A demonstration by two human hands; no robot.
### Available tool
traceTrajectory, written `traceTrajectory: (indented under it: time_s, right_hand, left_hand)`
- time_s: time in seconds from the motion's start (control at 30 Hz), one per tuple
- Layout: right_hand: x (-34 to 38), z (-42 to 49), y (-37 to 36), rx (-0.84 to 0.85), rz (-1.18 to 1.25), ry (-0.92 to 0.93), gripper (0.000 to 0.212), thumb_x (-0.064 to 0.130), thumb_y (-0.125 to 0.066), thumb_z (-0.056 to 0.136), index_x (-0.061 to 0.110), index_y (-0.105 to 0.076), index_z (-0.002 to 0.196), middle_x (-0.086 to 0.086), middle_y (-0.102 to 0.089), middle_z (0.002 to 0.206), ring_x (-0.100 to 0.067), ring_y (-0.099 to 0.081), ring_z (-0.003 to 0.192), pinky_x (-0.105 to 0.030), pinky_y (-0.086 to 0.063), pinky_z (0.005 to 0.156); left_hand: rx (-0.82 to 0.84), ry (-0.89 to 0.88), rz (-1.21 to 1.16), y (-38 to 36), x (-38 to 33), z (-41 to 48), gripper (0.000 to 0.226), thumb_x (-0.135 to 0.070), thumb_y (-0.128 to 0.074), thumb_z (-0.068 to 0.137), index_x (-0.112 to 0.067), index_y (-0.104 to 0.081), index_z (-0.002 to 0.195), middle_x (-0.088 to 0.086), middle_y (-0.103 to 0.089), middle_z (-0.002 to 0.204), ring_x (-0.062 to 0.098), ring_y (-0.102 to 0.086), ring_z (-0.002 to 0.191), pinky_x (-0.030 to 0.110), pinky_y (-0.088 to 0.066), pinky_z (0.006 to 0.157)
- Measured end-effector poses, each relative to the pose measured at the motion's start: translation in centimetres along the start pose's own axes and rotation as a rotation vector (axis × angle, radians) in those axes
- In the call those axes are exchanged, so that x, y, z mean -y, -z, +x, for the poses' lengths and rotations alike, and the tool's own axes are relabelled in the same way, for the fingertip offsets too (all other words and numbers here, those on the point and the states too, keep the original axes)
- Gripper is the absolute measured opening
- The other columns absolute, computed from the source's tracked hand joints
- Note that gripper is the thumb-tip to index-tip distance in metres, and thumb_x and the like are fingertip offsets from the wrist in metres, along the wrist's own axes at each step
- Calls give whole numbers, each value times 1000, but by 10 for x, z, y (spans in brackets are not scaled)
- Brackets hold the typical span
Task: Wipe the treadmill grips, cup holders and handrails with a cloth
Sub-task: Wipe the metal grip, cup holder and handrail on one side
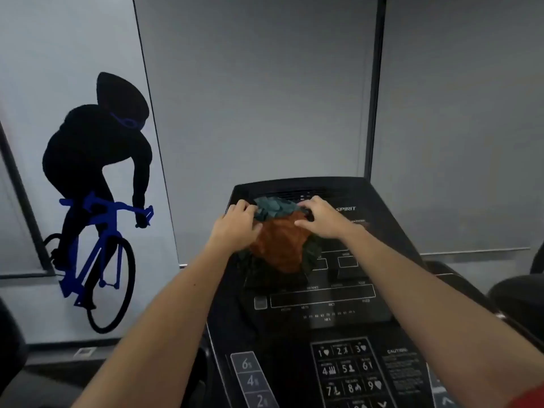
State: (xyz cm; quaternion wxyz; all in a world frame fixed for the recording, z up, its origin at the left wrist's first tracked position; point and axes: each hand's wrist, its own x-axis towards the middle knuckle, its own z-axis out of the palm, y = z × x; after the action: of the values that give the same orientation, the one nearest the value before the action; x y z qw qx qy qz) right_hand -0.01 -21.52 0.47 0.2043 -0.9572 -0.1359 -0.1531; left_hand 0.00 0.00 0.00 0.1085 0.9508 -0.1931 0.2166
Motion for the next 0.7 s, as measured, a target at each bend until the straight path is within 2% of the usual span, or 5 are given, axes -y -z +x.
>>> traceTrajectory:
  time_s: [0.17, 0.33, 0.47, 0.6, 0.7]
  right_hand:
    - [-5, -4, -29, -70, -18, -11, 69, 37, -65, 83, 11, -35, 140, -9, -33, 132, -24, -29, 126, -39, -32, 108]
    - [-6, -3, -41, -160, 70, -11, 51, 26, -66, 84, 5, -48, 127, -8, -44, 122, -22, -39, 119, -33, -34, 102]
    - [0, -9, -56, -269, -100, 0, 30, 22, -57, 90, 5, -54, 114, -9, -54, 115, -25, -48, 109, -33, -38, 90]
    - [11, -14, -55, -291, -94, -43, 25, 19, -53, 92, 5, -54, 113, -10, -55, 113, -27, -50, 108, -38, -42, 88]
    - [19, -19, -43, -311, 44, -55, 26, 20, -50, 93, 7, -54, 115, -10, -54, 115, -27, -49, 110, -41, -42, 93]
  left_hand:
    - [31, 84, 11, -27, 13, -7, 66, -41, -55, 89, -14, -28, 143, 8, -29, 143, 28, -30, 131, 43, -34, 105]
    - [-75, 142, -164, -37, 6, -5, 59, -27, -61, 88, -12, -36, 139, 12, -38, 134, 29, -37, 123, 39, -36, 102]
    - [-72, 176, -105, -39, -7, -9, 45, -20, -55, 92, -12, -40, 134, 12, -45, 128, 29, -42, 119, 39, -37, 95]
    - [-87, 205, -206, -26, -8, -11, 40, -19, -57, 90, -11, -46, 128, 13, -48, 122, 30, -43, 118, 41, -39, 94]
    - [-167, 189, -321, -12, -6, -22, 36, -19, -58, 89, -10, -50, 123, 14, -50, 119, 29, -43, 115, 38, -39, 94]
